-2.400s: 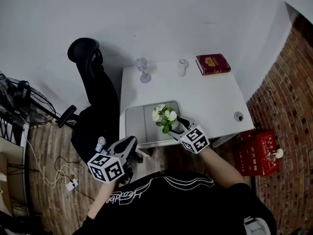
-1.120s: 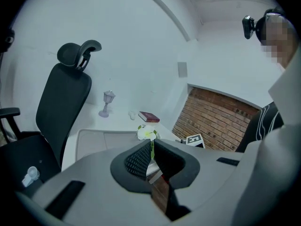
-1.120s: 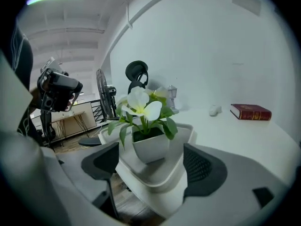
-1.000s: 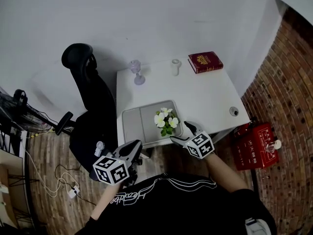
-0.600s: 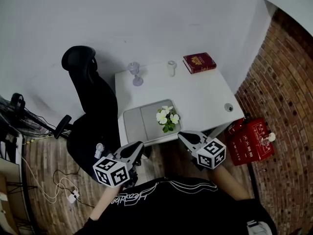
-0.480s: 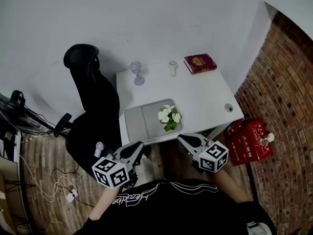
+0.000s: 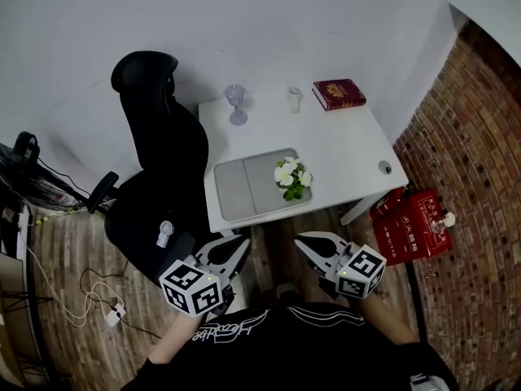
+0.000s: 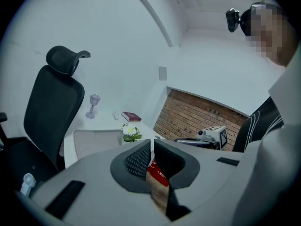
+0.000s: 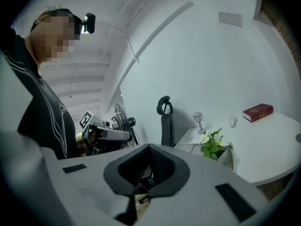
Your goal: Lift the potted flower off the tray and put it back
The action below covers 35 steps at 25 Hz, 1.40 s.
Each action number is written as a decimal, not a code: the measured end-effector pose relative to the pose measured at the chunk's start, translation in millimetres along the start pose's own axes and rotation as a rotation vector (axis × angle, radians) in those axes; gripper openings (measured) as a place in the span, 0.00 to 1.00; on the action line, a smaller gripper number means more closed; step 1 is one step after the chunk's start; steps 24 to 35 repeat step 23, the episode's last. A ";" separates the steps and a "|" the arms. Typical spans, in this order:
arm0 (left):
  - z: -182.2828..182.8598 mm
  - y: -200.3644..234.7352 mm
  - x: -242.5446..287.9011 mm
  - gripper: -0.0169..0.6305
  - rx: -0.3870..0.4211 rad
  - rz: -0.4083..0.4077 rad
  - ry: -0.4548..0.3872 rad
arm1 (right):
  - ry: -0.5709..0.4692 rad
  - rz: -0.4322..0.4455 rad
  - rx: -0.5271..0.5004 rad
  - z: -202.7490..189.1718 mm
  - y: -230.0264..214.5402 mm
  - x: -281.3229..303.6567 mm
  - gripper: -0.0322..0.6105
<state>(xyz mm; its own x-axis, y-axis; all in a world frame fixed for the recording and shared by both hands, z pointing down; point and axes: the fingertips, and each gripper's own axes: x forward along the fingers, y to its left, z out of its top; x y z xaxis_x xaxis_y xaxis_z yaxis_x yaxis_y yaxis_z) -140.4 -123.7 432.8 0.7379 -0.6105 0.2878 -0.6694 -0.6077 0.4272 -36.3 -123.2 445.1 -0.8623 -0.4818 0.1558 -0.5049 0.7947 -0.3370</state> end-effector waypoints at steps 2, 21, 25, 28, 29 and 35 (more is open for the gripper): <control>-2.1 -4.8 -8.8 0.10 0.006 -0.012 -0.008 | -0.016 0.004 -0.004 1.6 13.0 -0.3 0.05; -15.1 -26.5 -52.2 0.10 0.022 -0.056 -0.038 | -0.070 -0.055 -0.036 0.7 67.3 -17.2 0.05; -16.5 -27.7 -55.0 0.10 0.025 -0.058 -0.039 | -0.073 -0.062 -0.035 -1.2 70.2 -18.2 0.05; -16.5 -27.7 -55.0 0.10 0.025 -0.058 -0.039 | -0.073 -0.062 -0.035 -1.2 70.2 -18.2 0.05; -16.5 -27.7 -55.0 0.10 0.025 -0.058 -0.039 | -0.073 -0.062 -0.035 -1.2 70.2 -18.2 0.05; -16.5 -27.7 -55.0 0.10 0.025 -0.058 -0.039 | -0.073 -0.062 -0.035 -1.2 70.2 -18.2 0.05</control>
